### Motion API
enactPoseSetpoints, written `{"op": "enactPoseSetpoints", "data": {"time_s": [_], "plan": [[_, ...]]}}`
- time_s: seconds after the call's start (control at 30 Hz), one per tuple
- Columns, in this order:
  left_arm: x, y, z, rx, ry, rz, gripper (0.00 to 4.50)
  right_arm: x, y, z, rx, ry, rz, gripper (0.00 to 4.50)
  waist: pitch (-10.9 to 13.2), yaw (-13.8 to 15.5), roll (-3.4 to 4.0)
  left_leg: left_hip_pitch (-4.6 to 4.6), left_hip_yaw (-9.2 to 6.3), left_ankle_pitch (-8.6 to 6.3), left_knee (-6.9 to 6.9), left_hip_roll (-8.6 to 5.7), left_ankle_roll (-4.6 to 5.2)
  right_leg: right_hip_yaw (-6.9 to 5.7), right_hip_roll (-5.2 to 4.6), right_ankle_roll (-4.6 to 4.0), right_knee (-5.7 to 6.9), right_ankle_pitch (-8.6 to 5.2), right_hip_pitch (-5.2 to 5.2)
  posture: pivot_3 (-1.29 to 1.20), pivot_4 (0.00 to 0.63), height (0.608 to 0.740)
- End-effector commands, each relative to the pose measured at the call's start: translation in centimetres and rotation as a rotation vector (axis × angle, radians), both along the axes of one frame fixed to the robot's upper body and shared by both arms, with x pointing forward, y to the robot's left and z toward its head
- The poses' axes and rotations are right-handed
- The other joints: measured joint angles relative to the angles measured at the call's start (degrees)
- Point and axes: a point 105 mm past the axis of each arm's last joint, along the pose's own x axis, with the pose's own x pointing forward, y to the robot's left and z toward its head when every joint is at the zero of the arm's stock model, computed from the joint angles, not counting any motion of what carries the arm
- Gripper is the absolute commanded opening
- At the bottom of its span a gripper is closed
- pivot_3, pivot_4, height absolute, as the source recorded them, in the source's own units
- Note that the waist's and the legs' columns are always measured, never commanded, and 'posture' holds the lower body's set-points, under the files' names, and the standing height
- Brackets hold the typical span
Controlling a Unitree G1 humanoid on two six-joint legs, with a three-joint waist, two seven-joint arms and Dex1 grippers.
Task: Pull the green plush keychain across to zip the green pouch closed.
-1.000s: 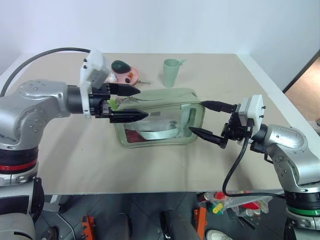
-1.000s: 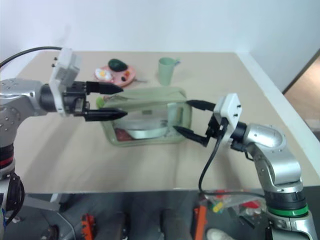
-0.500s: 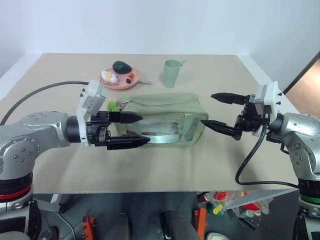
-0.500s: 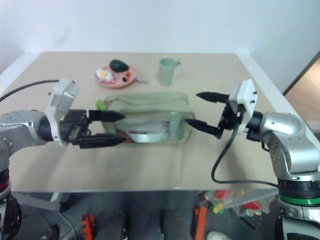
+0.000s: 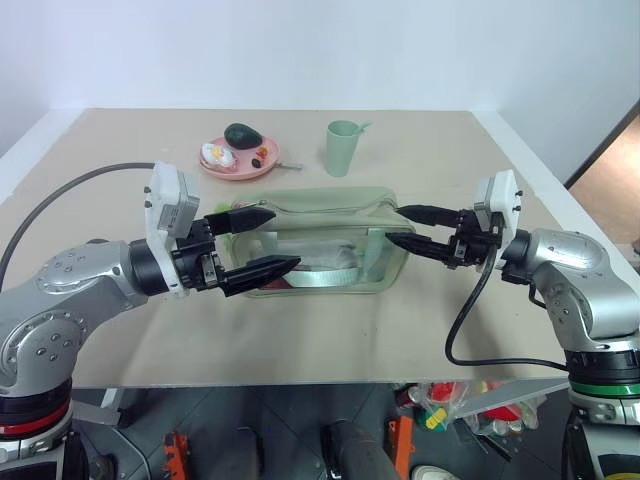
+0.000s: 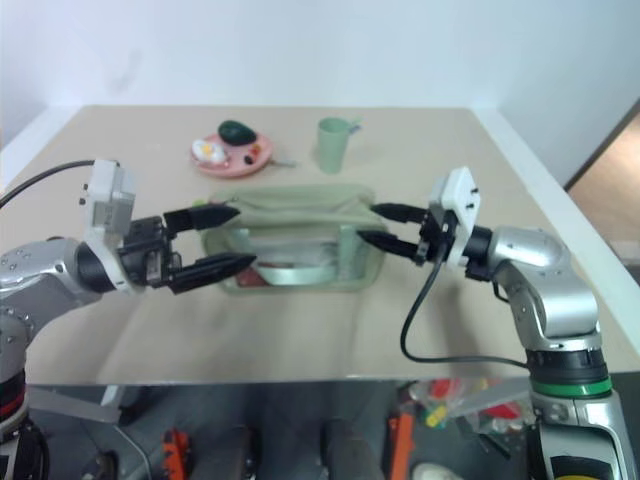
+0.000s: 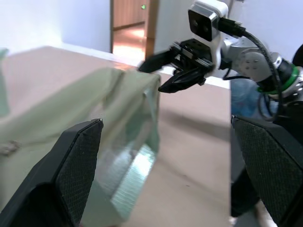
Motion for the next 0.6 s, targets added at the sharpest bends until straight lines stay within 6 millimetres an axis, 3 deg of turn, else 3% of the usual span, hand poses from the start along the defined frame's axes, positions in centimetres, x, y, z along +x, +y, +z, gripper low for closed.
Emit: {"op": "enactPoseSetpoints", "data": {"time_s": [0.03,0.1,0.13,0.37,0.6], "plan": [[-0.7,-0.4,0.7,0.024,-0.096,-0.019,4.50,-0.3,0.3,0.8,0.015,-0.020,0.022,0.94,0.00,-0.01,0.00,0.00,0.00,0.00,0.00,0.00,0.00,0.00,0.00,0.00,0.00,0.00,0.00,0.00,0.150,0.740],[-0.8,-0.5,0.8,0.031,-0.121,-0.027,4.50,-0.3,0.4,0.7,0.018,-0.016,0.024,0.18,0.00,0.00,0.00,0.00,0.00,0.00,-0.01,0.01,0.00,0.00,0.00,-0.01,0.00,-0.01,0.00,0.00,0.150,0.740],[-0.8,-0.6,0.9,0.038,-0.140,-0.033,4.50,-0.3,0.4,0.7,0.018,-0.015,0.025,0.05,0.00,0.00,0.00,0.00,-0.01,0.00,-0.01,0.01,0.00,-0.01,0.01,-0.01,-0.01,-0.01,0.00,0.00,0.150,0.740],[-1.3,-1.4,1.2,0.146,-0.260,-0.132,4.50,-0.3,0.2,1.6,0.005,-0.061,0.046,0.05,0.00,-0.01,0.00,0.00,0.00,0.00,-0.01,-0.01,0.00,0.00,0.01,-0.06,-0.01,-0.04,0.00,0.00,0.150,0.740],[-1.8,-1.4,0.4,0.177,-0.230,-0.201,4.50,0.0,-2.0,2.6,-0.047,-0.075,0.039,0.05,0.01,-0.02,0.01,-0.02,0.03,0.00,-0.05,0.00,0.00,0.01,0.00,-0.07,-0.05,-0.06,-0.02,0.00,0.150,0.740]]}}
